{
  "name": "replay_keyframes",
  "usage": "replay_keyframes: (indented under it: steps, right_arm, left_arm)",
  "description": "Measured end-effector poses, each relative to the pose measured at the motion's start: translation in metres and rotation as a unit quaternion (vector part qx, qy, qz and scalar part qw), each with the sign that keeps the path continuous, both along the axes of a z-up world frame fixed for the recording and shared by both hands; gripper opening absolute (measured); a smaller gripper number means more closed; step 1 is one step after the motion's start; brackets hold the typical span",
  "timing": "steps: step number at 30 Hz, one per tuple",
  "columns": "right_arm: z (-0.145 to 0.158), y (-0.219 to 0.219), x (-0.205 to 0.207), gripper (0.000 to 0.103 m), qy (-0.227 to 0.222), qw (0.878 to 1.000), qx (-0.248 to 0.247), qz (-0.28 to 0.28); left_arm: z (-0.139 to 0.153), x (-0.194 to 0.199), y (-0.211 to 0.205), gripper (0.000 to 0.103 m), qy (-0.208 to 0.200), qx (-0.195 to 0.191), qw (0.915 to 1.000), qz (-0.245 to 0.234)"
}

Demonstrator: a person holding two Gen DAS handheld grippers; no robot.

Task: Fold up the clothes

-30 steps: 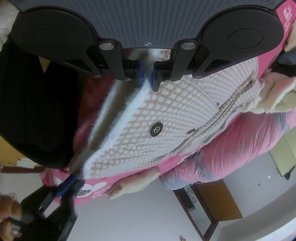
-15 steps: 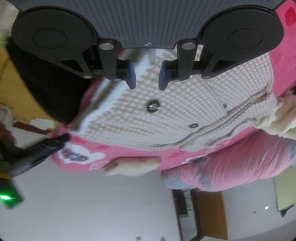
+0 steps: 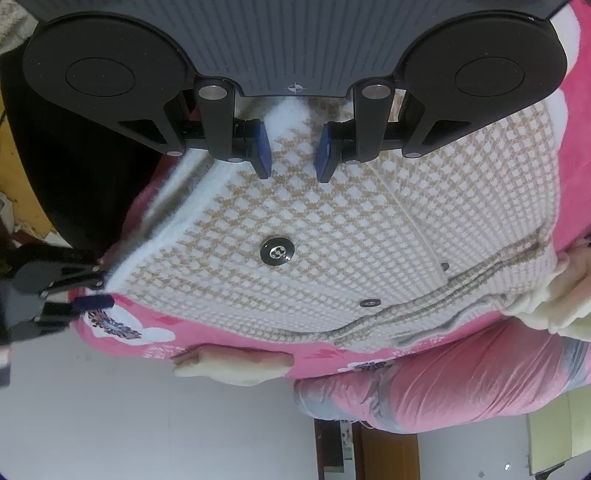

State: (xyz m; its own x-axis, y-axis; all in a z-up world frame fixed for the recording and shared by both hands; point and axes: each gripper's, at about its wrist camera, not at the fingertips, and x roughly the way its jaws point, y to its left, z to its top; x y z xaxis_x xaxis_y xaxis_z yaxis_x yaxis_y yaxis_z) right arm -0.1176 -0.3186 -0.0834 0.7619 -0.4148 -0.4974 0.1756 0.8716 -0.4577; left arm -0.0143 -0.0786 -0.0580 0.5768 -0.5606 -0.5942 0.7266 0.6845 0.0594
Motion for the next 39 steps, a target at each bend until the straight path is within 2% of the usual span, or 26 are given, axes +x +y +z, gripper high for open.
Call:
replay_keyframes:
  steps: [2,6,8,9,11,12,14,18,19,21,23,24,25,28,32,35,39]
  right_arm:
    - [-0.001,-0.001,-0.004,0.026,-0.011,1.000,-0.006,-0.020]
    - [-0.008,-0.002,-0.004,0.026,0.001,0.999,-0.018,-0.036]
    - [-0.007,0.000,-0.008,0.030,0.002,0.999,-0.028,-0.025]
    - [-0.004,-0.001,-0.012,0.038,-0.001,0.999,-0.038,-0.017]
    - [0.005,-0.003,-0.028,0.044,-0.016,0.998,-0.050,0.017]
    - [0.008,-0.006,-0.035,0.051,-0.015,0.998,-0.051,0.030]
    - [0.015,-0.011,-0.047,0.051,-0.012,0.998,-0.047,0.049]
    - [0.022,-0.020,-0.062,0.049,0.004,0.996,-0.076,0.040]
    - [0.025,-0.025,-0.064,0.046,0.002,0.997,-0.074,0.028]
    - [0.040,-0.036,-0.063,0.044,-0.026,0.999,-0.024,0.012]
    - [0.056,-0.038,-0.056,0.033,-0.062,0.998,0.026,0.014]
    - [0.063,-0.034,-0.046,0.019,-0.071,0.996,0.049,0.030]
    - [0.069,-0.029,-0.036,0.015,-0.081,0.993,0.070,0.046]
    - [0.073,-0.007,0.007,0.015,-0.090,0.989,0.085,0.087]
    - [0.060,-0.001,0.068,0.014,-0.061,0.986,0.124,0.088]
    - [0.031,-0.030,0.097,0.012,0.007,0.986,0.158,0.051]
    - [0.048,-0.049,0.096,0.001,0.009,0.983,0.180,0.034]
  left_arm:
    - [-0.001,0.001,0.001,0.026,0.002,0.001,1.0000,-0.002]
    - [-0.003,0.001,0.002,0.027,-0.001,0.002,1.0000,-0.008]
    - [-0.003,0.002,0.003,0.027,-0.002,0.001,1.0000,-0.009]
    - [-0.003,0.002,0.003,0.027,-0.003,0.001,0.9999,-0.010]
    - [-0.004,0.001,0.004,0.026,-0.004,-0.002,0.9999,-0.011]
    - [-0.004,0.001,0.005,0.027,-0.005,-0.004,0.9999,-0.012]
    - [-0.005,0.001,0.006,0.027,-0.007,-0.007,0.9999,-0.013]
    - [-0.005,0.000,0.008,0.027,-0.004,-0.017,0.9998,-0.008]
    - [-0.006,0.000,0.009,0.027,-0.002,-0.021,0.9998,-0.006]
    - [-0.006,0.000,0.010,0.027,0.000,-0.027,0.9996,-0.002]
    - [-0.007,-0.001,0.011,0.027,-0.001,-0.029,0.9996,-0.001]
    - [-0.007,-0.002,0.011,0.027,-0.002,-0.029,0.9996,-0.001]
    - [-0.007,-0.002,0.010,0.027,-0.004,-0.026,0.9996,0.001]
    - [-0.006,-0.005,0.007,0.027,-0.008,-0.019,0.9997,0.008]
    - [-0.007,-0.006,0.007,0.027,-0.009,-0.020,0.9996,0.016]
    - [-0.008,-0.006,0.009,0.027,-0.009,-0.024,0.9996,0.015]
    - [-0.008,-0.004,0.011,0.027,-0.004,-0.030,0.9995,0.009]
